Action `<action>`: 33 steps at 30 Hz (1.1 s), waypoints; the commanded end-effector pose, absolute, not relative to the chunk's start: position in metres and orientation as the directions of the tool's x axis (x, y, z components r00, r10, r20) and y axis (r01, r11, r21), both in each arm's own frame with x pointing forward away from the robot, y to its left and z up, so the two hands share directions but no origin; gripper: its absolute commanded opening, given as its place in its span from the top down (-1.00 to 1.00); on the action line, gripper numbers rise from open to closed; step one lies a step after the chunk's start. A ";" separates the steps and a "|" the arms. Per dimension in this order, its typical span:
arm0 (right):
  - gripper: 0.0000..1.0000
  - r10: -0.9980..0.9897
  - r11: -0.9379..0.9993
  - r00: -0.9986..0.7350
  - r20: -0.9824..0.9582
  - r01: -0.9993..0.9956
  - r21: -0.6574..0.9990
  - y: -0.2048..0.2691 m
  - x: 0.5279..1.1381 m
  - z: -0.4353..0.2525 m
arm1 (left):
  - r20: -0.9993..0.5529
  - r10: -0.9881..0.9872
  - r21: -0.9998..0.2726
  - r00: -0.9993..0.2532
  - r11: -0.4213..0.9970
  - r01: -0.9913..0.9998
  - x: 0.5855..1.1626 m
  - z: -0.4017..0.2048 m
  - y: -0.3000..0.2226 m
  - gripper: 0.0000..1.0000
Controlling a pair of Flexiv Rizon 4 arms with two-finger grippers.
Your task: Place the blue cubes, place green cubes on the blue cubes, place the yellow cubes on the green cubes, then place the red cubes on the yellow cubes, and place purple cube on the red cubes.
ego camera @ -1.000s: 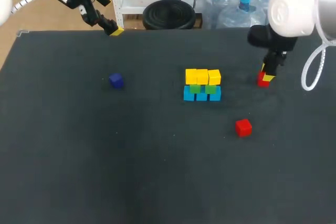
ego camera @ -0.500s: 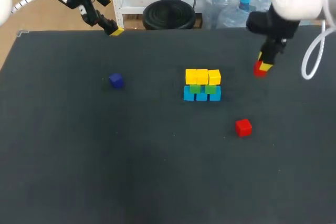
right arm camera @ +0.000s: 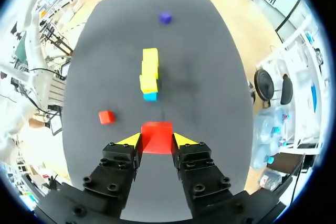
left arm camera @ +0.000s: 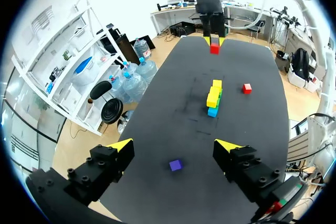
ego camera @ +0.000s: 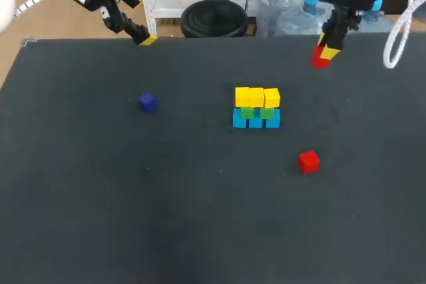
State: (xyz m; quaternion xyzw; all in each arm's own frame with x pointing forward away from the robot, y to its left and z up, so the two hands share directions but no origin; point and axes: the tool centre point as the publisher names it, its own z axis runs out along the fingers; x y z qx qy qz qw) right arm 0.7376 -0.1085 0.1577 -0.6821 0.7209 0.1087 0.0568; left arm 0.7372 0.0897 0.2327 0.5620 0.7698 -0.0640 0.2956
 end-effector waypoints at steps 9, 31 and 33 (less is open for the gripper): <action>1.00 -0.963 0.040 -0.051 -0.264 -0.998 0.045 -0.065 0.718 0.158 | -0.529 0.827 0.234 -0.190 0.357 0.904 0.738 0.232 0.091 -1.00; 1.00 -0.989 -0.091 0.088 -0.121 -0.996 0.024 -0.006 0.702 0.140 | -0.529 0.827 0.234 -0.190 0.357 0.904 0.738 0.232 0.091 -1.00; 1.00 -0.990 -0.082 0.078 -0.120 -0.996 0.033 -0.005 0.701 0.138 | -0.529 0.827 0.234 -0.190 0.357 0.904 0.738 0.232 0.091 -1.00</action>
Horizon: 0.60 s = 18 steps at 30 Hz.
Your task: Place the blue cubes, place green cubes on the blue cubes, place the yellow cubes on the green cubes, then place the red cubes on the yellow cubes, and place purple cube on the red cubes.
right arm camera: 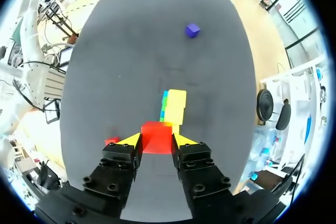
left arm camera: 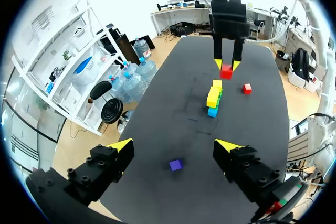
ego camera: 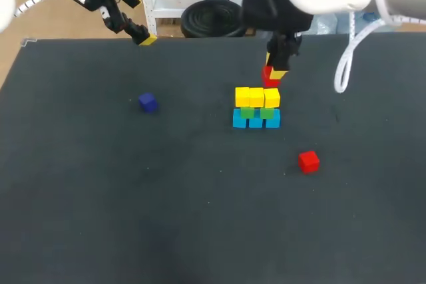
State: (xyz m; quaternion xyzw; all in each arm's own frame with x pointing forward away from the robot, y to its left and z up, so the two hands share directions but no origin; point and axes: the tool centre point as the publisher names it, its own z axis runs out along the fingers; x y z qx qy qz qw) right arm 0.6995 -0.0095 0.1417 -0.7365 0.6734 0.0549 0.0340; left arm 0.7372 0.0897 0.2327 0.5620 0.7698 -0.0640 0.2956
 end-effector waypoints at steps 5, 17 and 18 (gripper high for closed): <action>1.00 -0.991 -0.063 0.057 -0.117 -0.997 0.046 -0.001 0.700 0.132 | -0.529 0.827 0.234 -0.190 0.357 0.904 0.738 0.232 0.091 -1.00; 1.00 -0.995 -0.019 0.012 -0.103 -0.998 0.063 0.004 0.700 0.122 | -0.529 0.827 0.234 -0.190 0.357 0.904 0.738 0.232 0.091 -1.00; 1.00 -0.995 -0.017 0.011 -0.102 -0.998 0.064 0.004 0.700 0.121 | -0.529 0.827 0.234 -0.190 0.357 0.904 0.738 0.232 0.091 -1.00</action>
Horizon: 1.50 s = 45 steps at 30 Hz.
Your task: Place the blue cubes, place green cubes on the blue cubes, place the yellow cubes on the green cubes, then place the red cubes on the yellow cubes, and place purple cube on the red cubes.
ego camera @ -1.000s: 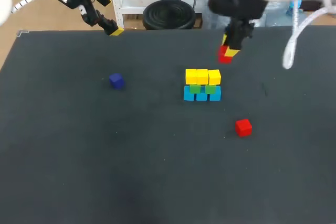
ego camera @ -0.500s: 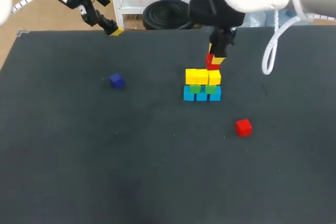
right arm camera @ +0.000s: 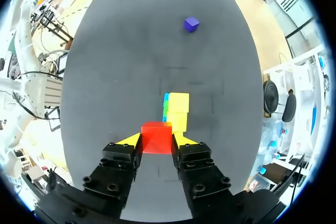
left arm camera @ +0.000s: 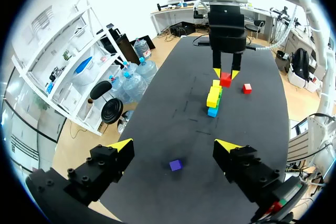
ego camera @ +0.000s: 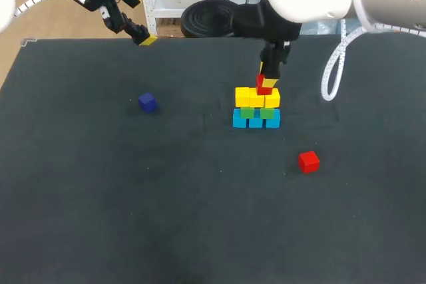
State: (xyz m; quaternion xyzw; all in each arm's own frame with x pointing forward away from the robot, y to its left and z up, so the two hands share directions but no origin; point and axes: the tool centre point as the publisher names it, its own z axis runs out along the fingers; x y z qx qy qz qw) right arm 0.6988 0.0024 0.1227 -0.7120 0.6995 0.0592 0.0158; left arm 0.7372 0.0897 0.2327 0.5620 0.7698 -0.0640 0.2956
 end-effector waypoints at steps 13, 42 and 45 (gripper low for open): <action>1.00 -0.997 0.002 -0.008 -0.082 -0.997 0.073 0.002 0.702 0.109 | -0.529 0.827 0.234 -0.190 0.357 0.904 0.738 0.232 0.091 -1.00; 1.00 -0.996 0.035 -0.040 -0.084 -0.997 0.062 -0.008 0.717 0.101 | -0.529 0.827 0.234 -0.190 0.357 0.904 0.738 0.232 0.091 -1.00; 1.00 -0.996 0.030 -0.035 -0.084 -0.998 0.061 -0.007 0.717 0.101 | -0.529 0.827 0.234 -0.190 0.357 0.904 0.738 0.232 0.091 -1.00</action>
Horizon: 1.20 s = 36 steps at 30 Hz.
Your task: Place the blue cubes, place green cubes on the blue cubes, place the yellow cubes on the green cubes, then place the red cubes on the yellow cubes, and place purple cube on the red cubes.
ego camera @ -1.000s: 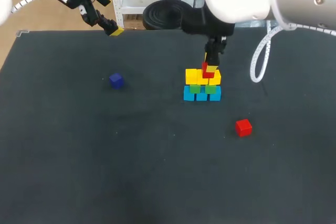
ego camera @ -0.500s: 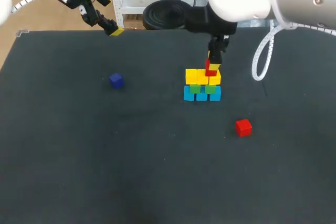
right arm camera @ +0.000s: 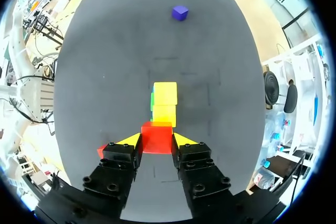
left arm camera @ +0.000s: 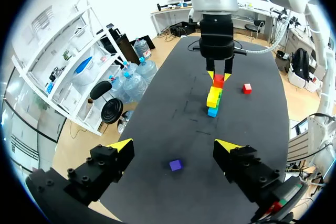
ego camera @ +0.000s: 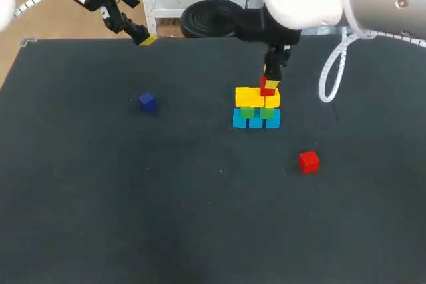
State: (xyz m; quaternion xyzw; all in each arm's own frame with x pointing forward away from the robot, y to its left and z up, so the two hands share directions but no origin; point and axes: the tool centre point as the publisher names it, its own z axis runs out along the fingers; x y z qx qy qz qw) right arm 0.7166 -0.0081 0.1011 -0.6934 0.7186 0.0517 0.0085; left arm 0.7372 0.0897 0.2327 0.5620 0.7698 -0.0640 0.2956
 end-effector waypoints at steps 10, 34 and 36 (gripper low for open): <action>1.00 -0.996 0.024 -0.030 -0.088 -0.998 0.061 -0.005 0.717 0.101 | -0.529 0.827 0.234 -0.190 0.357 0.904 0.738 0.232 0.091 -1.00; 0.14 -0.997 0.017 -0.022 -0.078 -0.998 0.063 -0.004 0.715 0.101 | -0.529 0.827 0.234 -0.190 0.357 0.904 0.738 0.232 0.091 -1.00; -0.13 -0.997 0.016 -0.021 -0.079 -0.998 0.062 -0.004 0.715 0.102 | -0.529 0.827 0.234 -0.190 0.357 0.904 0.738 0.232 0.091 -1.00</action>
